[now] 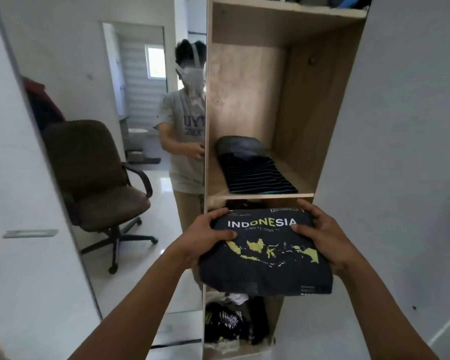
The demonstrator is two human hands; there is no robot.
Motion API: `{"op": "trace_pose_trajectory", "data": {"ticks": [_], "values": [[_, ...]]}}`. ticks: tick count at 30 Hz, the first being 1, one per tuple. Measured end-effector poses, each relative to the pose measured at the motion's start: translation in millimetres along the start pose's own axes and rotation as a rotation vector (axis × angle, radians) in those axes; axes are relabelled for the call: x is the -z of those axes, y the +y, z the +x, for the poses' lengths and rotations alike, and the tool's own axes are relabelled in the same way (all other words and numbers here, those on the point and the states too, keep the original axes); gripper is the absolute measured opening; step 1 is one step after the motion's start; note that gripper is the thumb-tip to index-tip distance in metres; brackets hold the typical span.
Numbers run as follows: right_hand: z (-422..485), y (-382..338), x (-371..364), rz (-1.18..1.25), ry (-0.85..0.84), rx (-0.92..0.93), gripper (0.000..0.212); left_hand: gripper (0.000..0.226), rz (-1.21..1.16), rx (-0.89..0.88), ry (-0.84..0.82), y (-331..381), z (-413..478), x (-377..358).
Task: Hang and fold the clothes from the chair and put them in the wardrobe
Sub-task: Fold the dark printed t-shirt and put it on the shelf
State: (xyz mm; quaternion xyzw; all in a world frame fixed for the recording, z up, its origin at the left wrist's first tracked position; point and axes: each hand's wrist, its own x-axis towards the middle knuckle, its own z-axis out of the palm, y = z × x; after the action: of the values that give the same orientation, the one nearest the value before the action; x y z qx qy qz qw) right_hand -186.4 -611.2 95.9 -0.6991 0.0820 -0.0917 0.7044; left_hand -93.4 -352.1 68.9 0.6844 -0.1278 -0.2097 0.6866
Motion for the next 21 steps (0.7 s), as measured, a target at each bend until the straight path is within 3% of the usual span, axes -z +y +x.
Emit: {"op": "trace_pose_trajectory", "data": {"ticks": [3, 9, 14, 17, 21], "values": [[54.7, -29.7, 17.2, -0.082, 0.048, 0.042, 0.049, 0.075, -0.024, -0.029, 0.0, 24.1, 58.9, -9.2], [210.9, -101.4, 20.6, -0.221, 0.004, 0.186, 0.055, 0.073, 0.022, -0.217, 0.139, 121.4, 186.7, 1.0], [333.3, -132.2, 24.2, -0.129, -0.021, 0.207, 0.063, 0.077, 0.036, -0.307, 0.192, 177.8, 284.0, 23.9], [393.9, -105.5, 28.1, -0.239, -0.012, 0.1, 0.059, 0.071, 0.072, -0.167, 0.199, 152.6, 334.8, 26.6], [414.7, -13.9, 43.4, -0.234, -0.03, -0.245, 0.036, 0.063, 0.011, 0.086, 0.199, 65.7, 356.2, 14.8]]}}
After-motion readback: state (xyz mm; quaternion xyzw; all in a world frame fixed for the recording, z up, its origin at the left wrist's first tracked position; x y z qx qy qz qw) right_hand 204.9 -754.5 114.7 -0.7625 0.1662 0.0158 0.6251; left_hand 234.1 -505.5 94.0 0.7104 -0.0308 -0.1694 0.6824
